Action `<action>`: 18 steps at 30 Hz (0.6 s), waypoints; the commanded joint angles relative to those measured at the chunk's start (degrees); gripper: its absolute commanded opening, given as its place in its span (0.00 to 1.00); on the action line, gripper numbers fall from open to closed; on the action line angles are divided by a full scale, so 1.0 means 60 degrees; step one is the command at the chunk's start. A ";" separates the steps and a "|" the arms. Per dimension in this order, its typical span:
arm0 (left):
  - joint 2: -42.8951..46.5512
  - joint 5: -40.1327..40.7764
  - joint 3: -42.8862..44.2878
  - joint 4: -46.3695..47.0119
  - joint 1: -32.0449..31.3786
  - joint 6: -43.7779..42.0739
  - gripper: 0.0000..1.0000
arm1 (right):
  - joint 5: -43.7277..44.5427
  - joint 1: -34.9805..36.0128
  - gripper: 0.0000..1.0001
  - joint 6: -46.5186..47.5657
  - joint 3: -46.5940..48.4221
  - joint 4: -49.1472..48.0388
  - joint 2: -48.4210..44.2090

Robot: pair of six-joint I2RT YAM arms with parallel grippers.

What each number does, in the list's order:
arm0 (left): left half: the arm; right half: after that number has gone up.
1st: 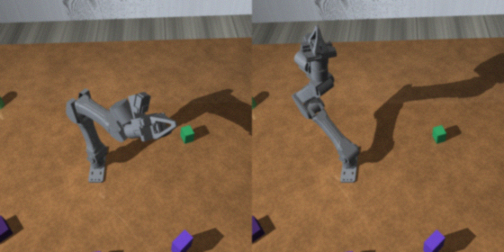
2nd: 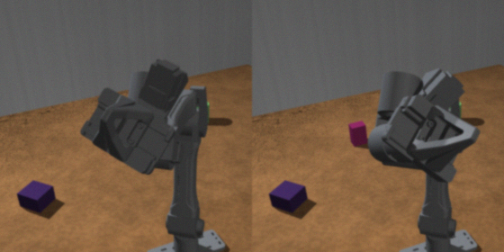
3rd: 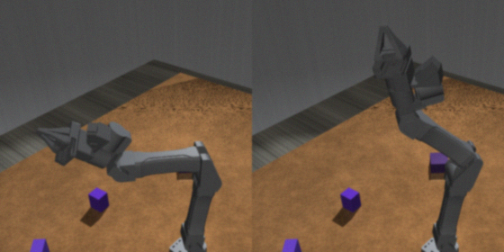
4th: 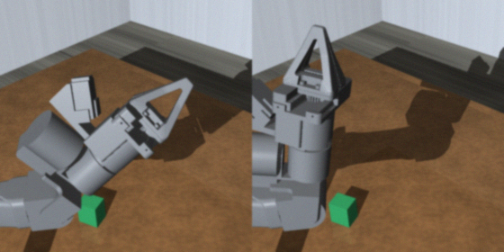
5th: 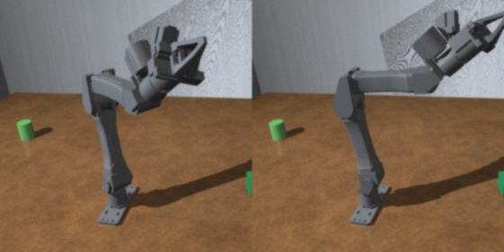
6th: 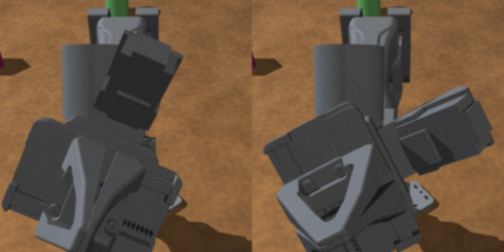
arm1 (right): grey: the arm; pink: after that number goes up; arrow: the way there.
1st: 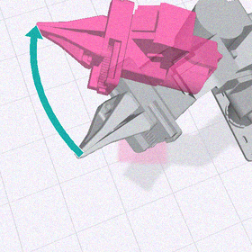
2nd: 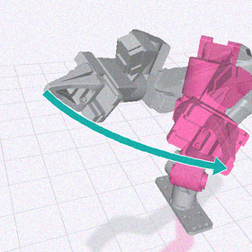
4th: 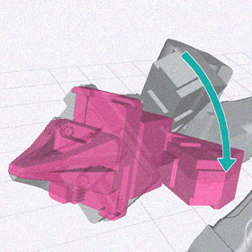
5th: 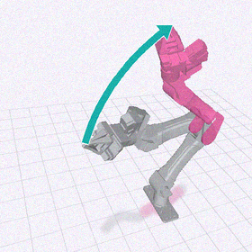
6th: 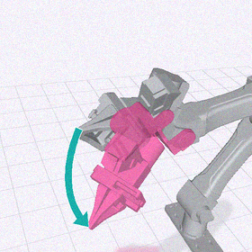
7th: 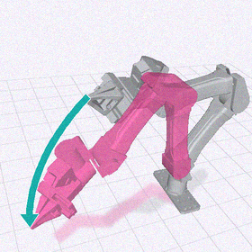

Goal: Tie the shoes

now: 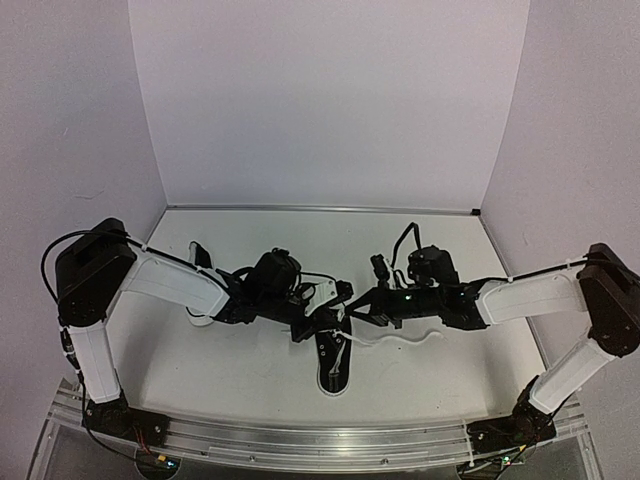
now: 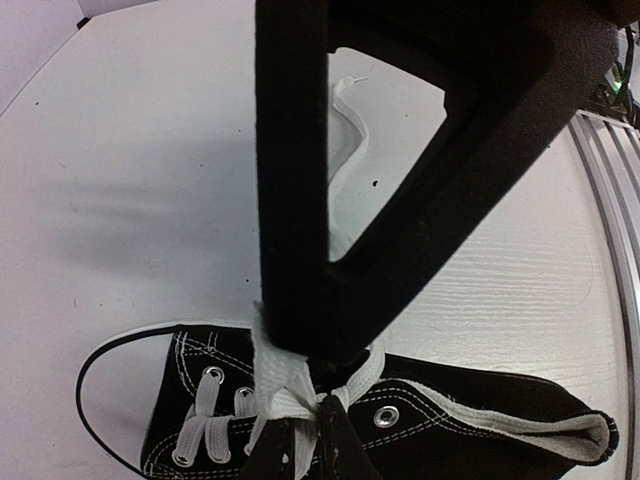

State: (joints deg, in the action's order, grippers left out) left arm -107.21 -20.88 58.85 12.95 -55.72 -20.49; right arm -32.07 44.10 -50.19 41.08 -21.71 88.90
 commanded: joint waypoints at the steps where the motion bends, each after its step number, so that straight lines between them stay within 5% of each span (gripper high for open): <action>1: -0.0088 0.0118 0.0467 0.0351 -0.0044 0.0158 0.11 | 0.0213 0.0051 0.00 0.0087 -0.0120 -0.0045 -0.0400; 13: -0.0158 0.0391 0.0581 0.0347 -0.0088 0.0248 0.12 | 0.0223 0.0053 0.00 0.0049 -0.0109 -0.0005 -0.0371; 18: -0.0126 0.0433 0.0525 0.0464 -0.0100 0.0297 0.00 | 0.0270 0.0049 0.00 0.0034 -0.0163 0.0066 -0.0439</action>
State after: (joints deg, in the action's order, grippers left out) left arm -108.01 -18.98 60.01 13.22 -55.99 -19.43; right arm -31.29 44.10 -50.22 41.01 -21.49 88.22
